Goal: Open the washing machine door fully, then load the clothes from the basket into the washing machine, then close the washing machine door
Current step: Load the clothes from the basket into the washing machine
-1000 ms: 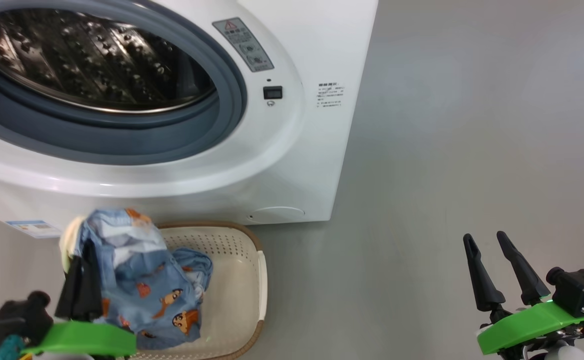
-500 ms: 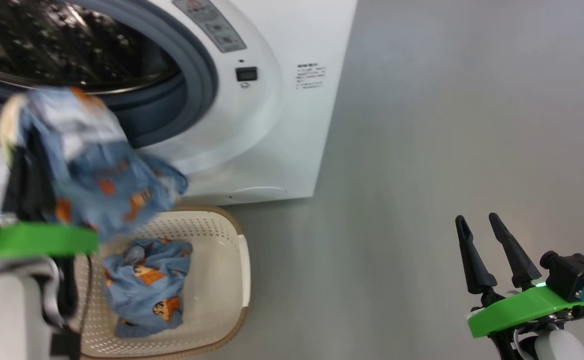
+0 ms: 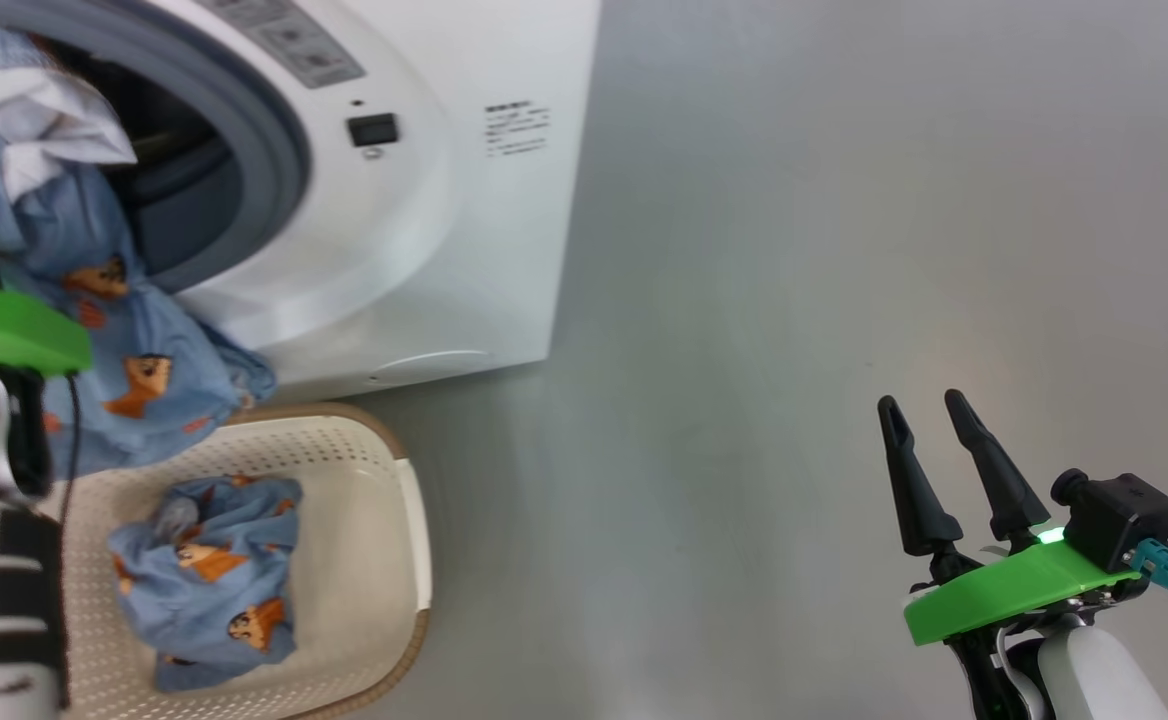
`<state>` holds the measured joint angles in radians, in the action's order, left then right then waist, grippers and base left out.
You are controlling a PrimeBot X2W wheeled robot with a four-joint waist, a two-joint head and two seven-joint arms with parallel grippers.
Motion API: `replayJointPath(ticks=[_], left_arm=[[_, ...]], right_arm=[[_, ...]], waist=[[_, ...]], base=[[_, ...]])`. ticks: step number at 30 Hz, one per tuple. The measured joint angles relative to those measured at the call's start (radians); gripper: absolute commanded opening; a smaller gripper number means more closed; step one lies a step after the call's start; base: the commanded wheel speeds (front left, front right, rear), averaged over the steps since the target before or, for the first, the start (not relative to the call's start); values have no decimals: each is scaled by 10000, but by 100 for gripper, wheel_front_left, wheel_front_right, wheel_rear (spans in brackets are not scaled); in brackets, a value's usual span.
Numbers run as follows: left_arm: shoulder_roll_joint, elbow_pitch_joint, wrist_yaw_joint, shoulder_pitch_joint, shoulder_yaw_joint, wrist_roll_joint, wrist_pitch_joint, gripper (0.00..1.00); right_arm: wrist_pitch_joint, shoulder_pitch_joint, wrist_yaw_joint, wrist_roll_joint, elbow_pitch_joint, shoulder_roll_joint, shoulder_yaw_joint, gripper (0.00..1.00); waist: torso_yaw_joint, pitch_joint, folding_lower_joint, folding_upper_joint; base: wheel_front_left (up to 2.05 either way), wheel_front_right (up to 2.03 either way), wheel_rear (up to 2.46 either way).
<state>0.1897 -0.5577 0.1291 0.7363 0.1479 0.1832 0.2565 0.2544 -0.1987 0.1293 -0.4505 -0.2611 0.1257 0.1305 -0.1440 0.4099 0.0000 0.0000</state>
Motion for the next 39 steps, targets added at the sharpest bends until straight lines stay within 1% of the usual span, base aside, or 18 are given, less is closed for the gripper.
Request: replayJointPath(ticks=[6, 11, 17, 20, 25, 31, 36, 39], left_arm=[[418, -1728, 0, 1148, -148, 198, 0, 0], [757, -3122, 0, 2110, -343, 345, -2, 0], [1062, -4337, 0, 2963, -767, 353, -2, 0], [1243, -4596, 0, 3201, -911, 341, 0, 0], [1486, -4301, 0, 3496, -1007, 295, -2, 0], [1691, -2571, -15, 3601, -591, 69, 0, 0], [1672, -1043, -104, 3595, -79, -230, 0, 0], [1593, -546, -104, 3580, 222, -412, 2, 0]], right_arm=[[0, -33, 0, 0, 0, -59, 46, 100], [0, -383, 0, -2, 15, -105, 130, 100], [0, -424, 0, 0, 63, -207, 311, 100], [0, -507, 0, 0, 79, -274, 387, 100], [0, -594, 0, 0, 136, -284, 399, 100], [0, -636, 0, 0, 182, -324, 399, 100], [0, -866, 0, 4, 265, -359, 403, 100], [-2, -870, 0, 12, 276, -391, 408, 100]], waist=[[-364, 334, 0, 0], [-596, 617, 0, 0], [-818, 927, 0, 0], [-936, 1041, 0, 0], [-1074, 1230, 0, 0], [-1182, 1482, 0, 0], [-1262, 1666, 0, 0], [-1318, 1745, 1, 1]], base=[[0, 0, 0], [0, 0, 0], [0, 0, 0], [0, 0, 0], [0, 0, 0], [0, 0, 0], [0, 0, 0], [0, 0, 0]])
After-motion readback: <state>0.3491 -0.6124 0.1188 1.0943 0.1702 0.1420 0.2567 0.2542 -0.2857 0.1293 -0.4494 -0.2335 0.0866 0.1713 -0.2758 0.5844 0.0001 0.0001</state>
